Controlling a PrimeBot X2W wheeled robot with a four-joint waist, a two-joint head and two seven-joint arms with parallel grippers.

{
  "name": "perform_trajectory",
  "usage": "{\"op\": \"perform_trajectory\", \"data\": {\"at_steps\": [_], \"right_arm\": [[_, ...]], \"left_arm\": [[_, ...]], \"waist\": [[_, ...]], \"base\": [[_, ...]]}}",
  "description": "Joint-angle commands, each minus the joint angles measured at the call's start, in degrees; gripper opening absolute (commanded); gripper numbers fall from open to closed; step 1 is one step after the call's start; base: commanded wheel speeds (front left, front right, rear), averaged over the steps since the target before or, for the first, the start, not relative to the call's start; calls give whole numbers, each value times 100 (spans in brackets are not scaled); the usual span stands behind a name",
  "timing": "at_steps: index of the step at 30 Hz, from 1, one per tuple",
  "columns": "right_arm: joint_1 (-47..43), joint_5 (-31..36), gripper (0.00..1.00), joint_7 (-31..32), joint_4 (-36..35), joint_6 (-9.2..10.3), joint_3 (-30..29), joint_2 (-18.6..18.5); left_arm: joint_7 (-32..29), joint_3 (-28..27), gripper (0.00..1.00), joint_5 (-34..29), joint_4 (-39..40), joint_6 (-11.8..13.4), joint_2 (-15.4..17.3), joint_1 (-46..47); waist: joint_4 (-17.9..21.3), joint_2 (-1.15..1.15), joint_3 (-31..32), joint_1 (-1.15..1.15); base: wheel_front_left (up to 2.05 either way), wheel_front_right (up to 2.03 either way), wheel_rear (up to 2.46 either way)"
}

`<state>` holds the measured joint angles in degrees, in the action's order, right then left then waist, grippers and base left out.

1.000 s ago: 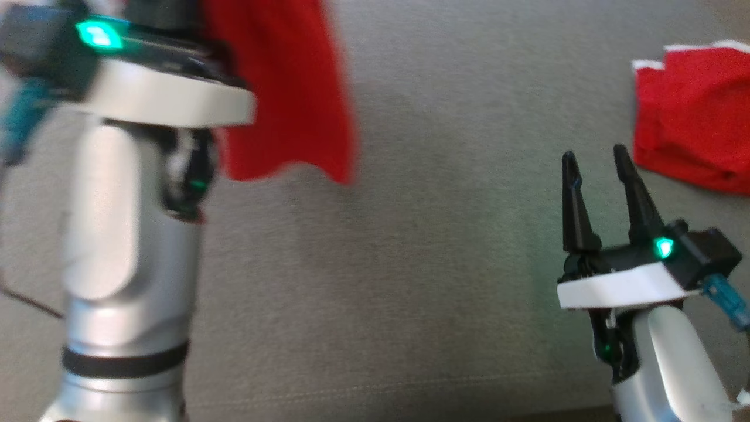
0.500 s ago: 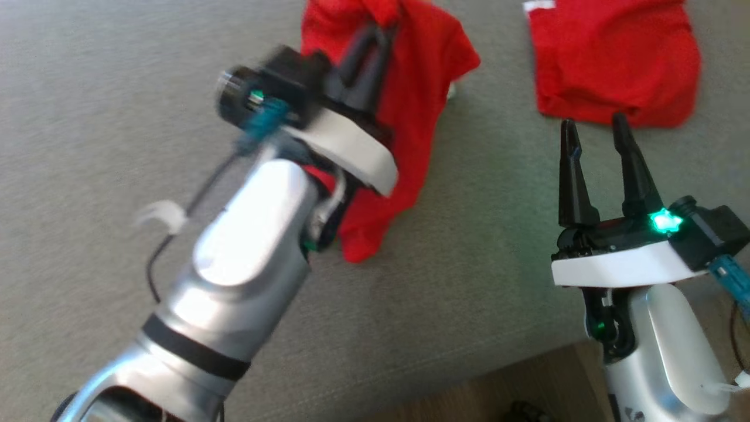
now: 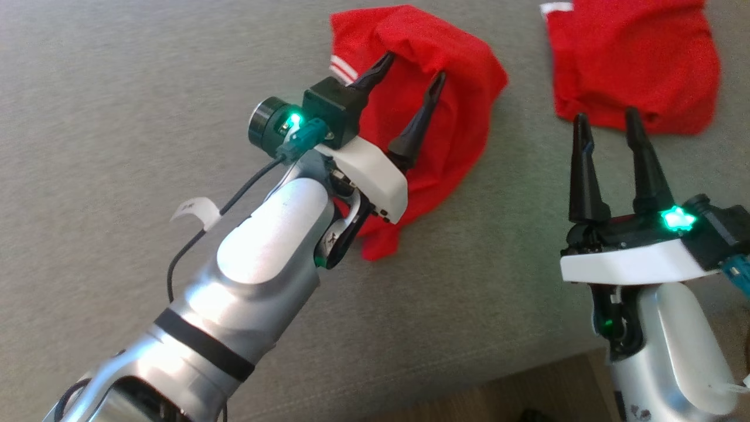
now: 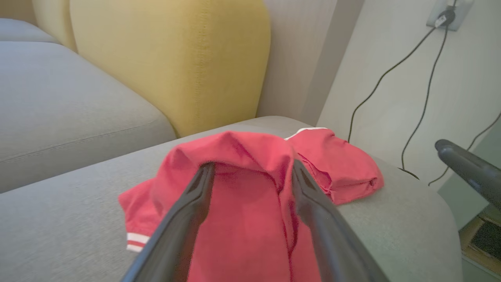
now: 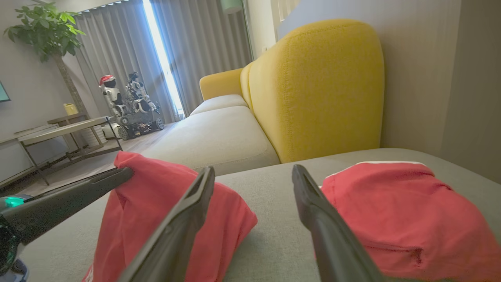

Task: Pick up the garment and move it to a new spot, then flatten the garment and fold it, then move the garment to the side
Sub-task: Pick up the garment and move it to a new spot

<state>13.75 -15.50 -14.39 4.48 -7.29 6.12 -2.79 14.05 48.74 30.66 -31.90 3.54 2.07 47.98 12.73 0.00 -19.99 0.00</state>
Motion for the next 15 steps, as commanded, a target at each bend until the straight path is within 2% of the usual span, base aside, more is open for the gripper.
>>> {"op": "perform_trajectory", "data": {"at_steps": [1, 5, 9, 12, 15], "right_arm": [[100, 46, 100, -60, -201, -20, 60, -9], [51, 148, 100, -61, -150, -20, -68, -9], [32, 198, 100, -61, -108, -20, -136, -9], [-4, 230, 100, -61, -97, -20, -207, -9], [-67, 274, 100, -61, -81, -20, -246, -9]], "left_arm": [[61, -212, 100, 43, 125, 1, 85, 205], [80, -243, 100, 58, 99, -92, 186, 21], [90, -331, 100, 39, 313, -120, 447, -312], [93, -444, 100, 20, 593, -79, 709, -665], [93, -722, 100, -6, 970, 83, 970, -1023]], "waist": [[-221, 0, 113, 0], [-575, 0, 318, 0], [-827, 0, 532, 0], [-1005, 0, 664, 0], [-1163, 0, 796, 0]], "base": [[0, 0, 0], [0, 0, 0], [0, 0, 0], [0, 0, 0], [0, 0, 0]]}}
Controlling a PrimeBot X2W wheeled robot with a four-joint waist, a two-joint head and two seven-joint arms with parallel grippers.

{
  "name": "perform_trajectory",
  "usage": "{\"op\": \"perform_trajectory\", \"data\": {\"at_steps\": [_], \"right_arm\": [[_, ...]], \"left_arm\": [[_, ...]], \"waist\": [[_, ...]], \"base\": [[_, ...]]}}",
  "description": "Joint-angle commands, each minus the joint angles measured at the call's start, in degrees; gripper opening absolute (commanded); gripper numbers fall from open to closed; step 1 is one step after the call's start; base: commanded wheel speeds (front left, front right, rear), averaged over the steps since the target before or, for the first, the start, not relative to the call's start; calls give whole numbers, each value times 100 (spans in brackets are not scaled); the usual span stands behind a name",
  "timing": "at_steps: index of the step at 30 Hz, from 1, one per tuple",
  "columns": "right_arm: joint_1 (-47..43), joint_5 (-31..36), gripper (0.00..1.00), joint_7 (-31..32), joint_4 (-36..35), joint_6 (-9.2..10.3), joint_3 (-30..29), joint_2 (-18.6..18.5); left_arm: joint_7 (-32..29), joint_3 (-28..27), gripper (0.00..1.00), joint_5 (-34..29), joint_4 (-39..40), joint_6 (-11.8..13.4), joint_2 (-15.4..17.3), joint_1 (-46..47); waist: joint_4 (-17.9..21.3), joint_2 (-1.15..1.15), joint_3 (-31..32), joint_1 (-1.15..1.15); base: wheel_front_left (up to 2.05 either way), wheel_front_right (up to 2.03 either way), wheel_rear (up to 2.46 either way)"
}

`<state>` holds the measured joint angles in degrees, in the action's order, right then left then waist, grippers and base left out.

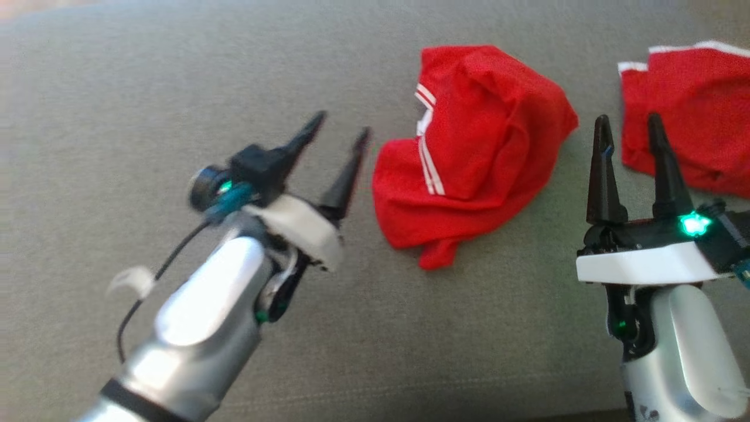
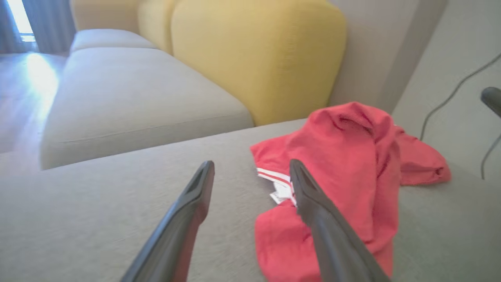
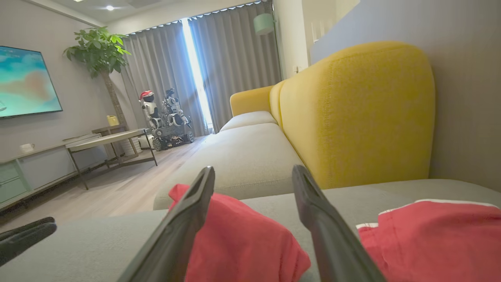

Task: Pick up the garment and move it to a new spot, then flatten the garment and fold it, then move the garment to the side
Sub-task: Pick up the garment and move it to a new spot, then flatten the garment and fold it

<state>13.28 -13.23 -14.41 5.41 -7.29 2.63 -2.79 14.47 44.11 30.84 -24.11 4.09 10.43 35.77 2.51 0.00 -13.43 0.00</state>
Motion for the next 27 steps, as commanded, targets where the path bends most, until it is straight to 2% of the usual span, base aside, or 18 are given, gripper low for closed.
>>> {"op": "perform_trajectory", "data": {"at_steps": [1, 5, 10, 11, 12, 18, 23, 27], "right_arm": [[-42, 62, 100, -59, -173, -20, 103, -9], [-168, 114, 100, -55, -193, -20, 95, -9], [-315, 148, 100, -12, -224, -20, 110, -9], [-369, 135, 100, 9, -263, -20, 96, -9], [-369, 135, 100, 9, -263, -20, 96, -9], [-496, 144, 100, 115, -339, -20, 140, -9], [-487, 174, 100, 186, -420, -20, 191, -9], [-436, 185, 100, 353, -451, -20, 544, -9]], "left_arm": [[51, -408, 100, -17, 343, 100, 206, 73], [51, -1165, 100, -76, 1079, 362, 377, -460], [52, -2087, 100, -320, 1835, 561, 294, -1162], [52, -2500, 100, -404, 2136, 523, 113, -1572], [52, -2500, 100, -404, 2136, 523, 113, -1572], [52, -3321, 100, -800, 2365, 119, -428, -2452], [52, -3616, 100, -1076, 2274, -232, -663, -2590], [52, -3720, 100, -1177, 2198, -397, -733, -2531]], "waist": [[-183, 0, 178, 0], [-345, 0, 331, 0], [-415, 0, 419, 0], [-446, 0, 420, 0], [-446, 0, 420, 0], [-511, 0, 404, 0], [-570, 0, 376, 0], [-638, 0, 324, 0]], "base": [[0, 0, 0], [0, 0, 0], [0, 0, 0], [0, 0, 0], [0, 0, 0], [0, 0, 0], [0, 0, 0], [0, 0, 0]]}}
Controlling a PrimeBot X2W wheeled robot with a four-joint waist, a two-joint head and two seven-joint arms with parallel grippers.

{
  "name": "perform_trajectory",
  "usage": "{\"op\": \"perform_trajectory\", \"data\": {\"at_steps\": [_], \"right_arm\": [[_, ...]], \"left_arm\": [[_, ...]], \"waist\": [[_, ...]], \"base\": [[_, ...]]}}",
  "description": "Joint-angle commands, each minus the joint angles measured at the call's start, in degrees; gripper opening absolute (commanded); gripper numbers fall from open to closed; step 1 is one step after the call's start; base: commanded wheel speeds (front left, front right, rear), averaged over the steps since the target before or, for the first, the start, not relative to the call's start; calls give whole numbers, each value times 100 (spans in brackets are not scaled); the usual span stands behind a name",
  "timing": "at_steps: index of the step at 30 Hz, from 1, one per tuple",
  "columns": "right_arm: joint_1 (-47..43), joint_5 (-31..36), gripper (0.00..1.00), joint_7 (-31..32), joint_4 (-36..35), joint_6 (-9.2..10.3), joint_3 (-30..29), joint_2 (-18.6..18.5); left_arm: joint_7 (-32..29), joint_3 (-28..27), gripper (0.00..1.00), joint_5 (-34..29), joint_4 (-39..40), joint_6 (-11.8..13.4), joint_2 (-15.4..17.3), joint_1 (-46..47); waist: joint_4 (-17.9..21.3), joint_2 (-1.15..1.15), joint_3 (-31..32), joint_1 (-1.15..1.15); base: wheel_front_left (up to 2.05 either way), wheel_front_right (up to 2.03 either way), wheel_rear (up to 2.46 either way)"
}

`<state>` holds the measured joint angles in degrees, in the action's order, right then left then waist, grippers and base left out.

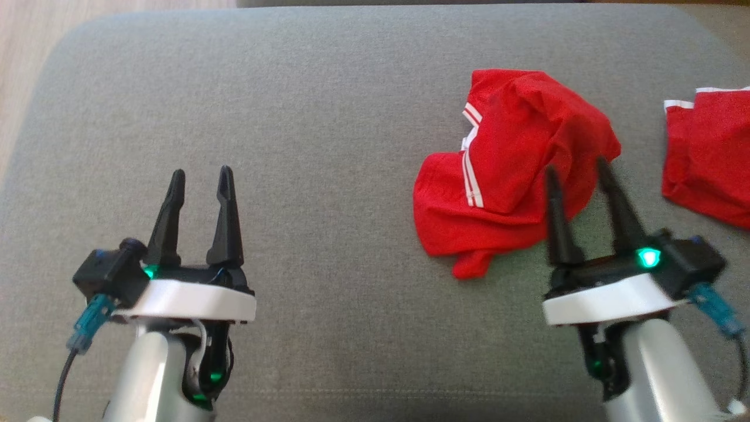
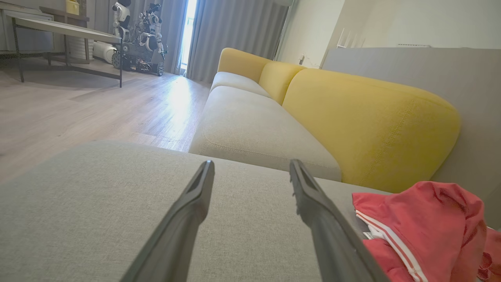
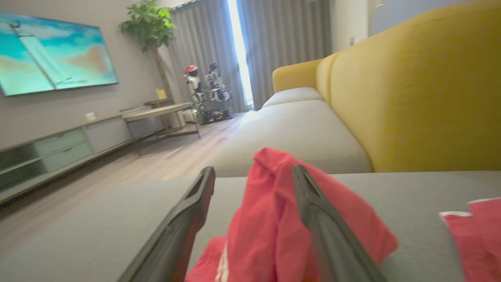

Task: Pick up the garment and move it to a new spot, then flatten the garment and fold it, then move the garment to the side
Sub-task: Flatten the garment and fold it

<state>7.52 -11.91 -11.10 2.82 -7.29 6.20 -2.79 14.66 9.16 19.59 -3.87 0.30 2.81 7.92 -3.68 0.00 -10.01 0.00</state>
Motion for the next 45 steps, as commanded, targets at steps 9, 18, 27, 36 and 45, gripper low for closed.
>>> {"op": "perform_trajectory", "data": {"at_steps": [9, 18, 27, 36, 45], "right_arm": [[626, 480, 100, 538, 491, -20, 568, -9], [929, 1043, 100, 792, 1053, -20, -312, -9], [1099, 991, 47, 960, 1481, -20, -495, -9], [1532, 434, 0, 637, 1337, -20, 342, -9], [2344, -170, 0, 576, 464, -20, 1621, -9]], "left_arm": [[33, 142, 100, 258, 107, 8, 9, 388], [34, 308, 100, 395, 122, 91, 8, 460], [34, 422, 100, 457, 127, 128, 8, 498], [34, 461, 100, 509, 57, 144, 7, 483], [34, 543, 100, 576, 30, 196, 7, 313]], "waist": [[-377, 0, -299, 0], [-720, 0, -535, 0], [-857, 0, -592, 0], [-848, 0, -375, 0], [-752, 0, 33, 0]], "base": [[0, 0, 0], [0, 0, 0], [0, 0, 0], [0, 0, 0], [0, 0, 0]]}}
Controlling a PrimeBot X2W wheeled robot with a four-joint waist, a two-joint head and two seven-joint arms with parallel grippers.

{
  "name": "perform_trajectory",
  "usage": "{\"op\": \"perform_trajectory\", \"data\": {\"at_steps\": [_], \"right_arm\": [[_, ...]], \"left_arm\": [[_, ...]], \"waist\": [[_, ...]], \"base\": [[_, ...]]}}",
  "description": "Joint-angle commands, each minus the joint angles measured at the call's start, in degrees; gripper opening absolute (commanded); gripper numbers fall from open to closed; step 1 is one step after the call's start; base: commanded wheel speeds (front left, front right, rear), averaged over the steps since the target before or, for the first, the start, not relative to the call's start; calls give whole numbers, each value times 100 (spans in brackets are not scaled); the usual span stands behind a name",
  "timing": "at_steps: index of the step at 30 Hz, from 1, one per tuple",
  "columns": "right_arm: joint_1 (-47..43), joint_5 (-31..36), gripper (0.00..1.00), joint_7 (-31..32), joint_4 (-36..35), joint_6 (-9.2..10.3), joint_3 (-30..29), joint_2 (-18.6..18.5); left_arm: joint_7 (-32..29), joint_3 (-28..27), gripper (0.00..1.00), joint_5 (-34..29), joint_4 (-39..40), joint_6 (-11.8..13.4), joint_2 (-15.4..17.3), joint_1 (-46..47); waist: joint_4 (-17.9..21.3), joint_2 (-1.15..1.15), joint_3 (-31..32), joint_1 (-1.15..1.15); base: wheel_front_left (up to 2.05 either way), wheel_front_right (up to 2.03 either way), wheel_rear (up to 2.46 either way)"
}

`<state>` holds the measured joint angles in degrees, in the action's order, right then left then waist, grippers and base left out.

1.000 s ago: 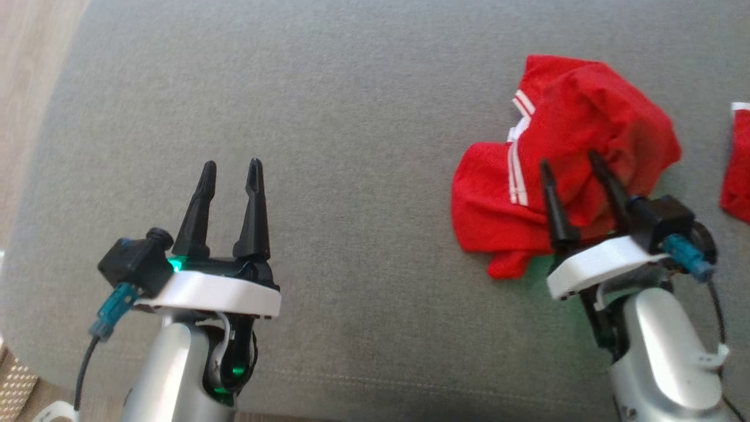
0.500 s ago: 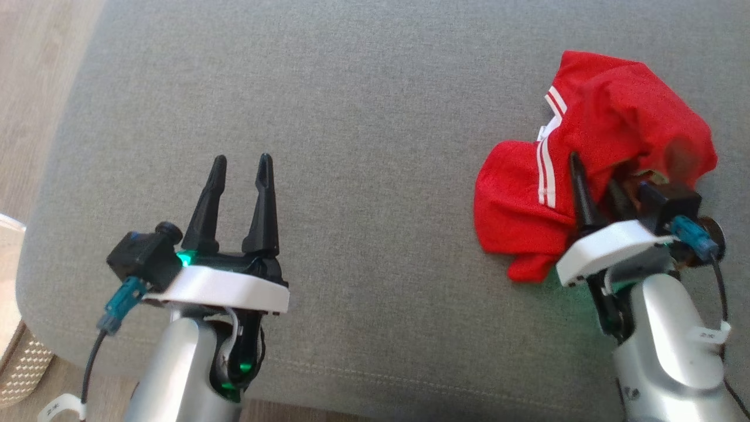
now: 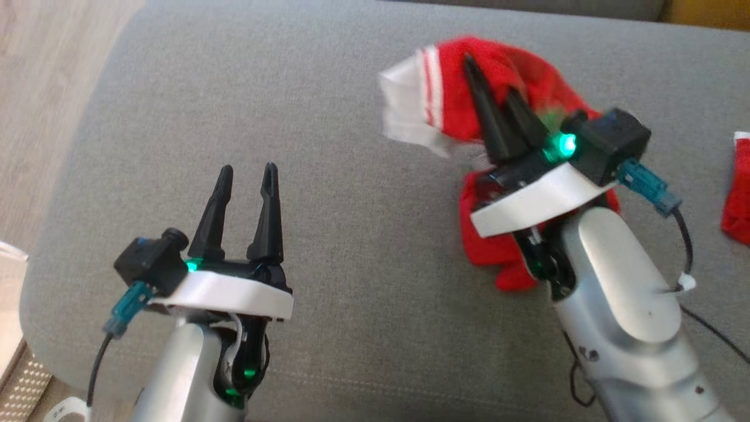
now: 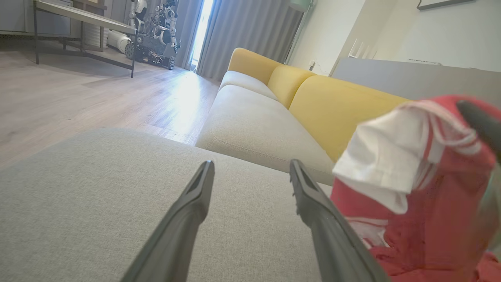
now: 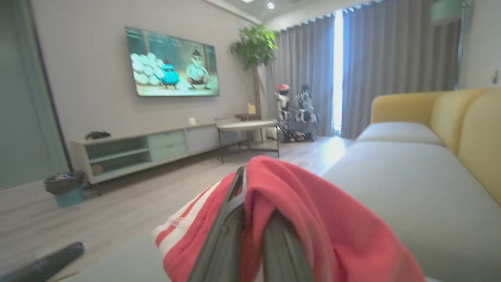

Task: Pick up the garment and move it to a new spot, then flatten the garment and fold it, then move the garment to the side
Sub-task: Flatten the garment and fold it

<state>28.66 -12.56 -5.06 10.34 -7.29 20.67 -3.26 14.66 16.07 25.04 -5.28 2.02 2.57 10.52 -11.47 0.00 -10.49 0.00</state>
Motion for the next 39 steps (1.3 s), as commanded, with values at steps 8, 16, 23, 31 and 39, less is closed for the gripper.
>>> {"op": "perform_trajectory", "data": {"at_steps": [8, 16, 23, 31, 39], "right_arm": [[871, -1129, 0, 153, -1343, -20, 646, 32], [1065, -2053, 0, 945, -743, -20, -667, -193], [1904, -1994, 0, 1186, 1399, -20, -1199, -666], [3048, -1437, 0, 888, 3175, -20, -961, -1287], [3805, -495, 100, 719, 4999, -20, -961, -1562]], "left_arm": [[34, -87, 100, 35, 135, 41, 31, -170], [34, 115, 100, 55, 203, 23, 31, -175], [34, 388, 100, 92, 172, -51, 31, 50], [34, 781, 100, 307, 213, -2, 31, 318], [34, 824, 100, 448, 235, 83, 31, 412]], "waist": [[49, 0, 403, 0], [-105, 0, 241, 0], [-420, 0, -202, 0], [-948, 0, -681, 0], [-1148, 0, -887, 0]], "base": [[0, 0, 0], [0, 0, 0], [0, 0, 0], [0, 0, 0], [0, 0, 0]]}}
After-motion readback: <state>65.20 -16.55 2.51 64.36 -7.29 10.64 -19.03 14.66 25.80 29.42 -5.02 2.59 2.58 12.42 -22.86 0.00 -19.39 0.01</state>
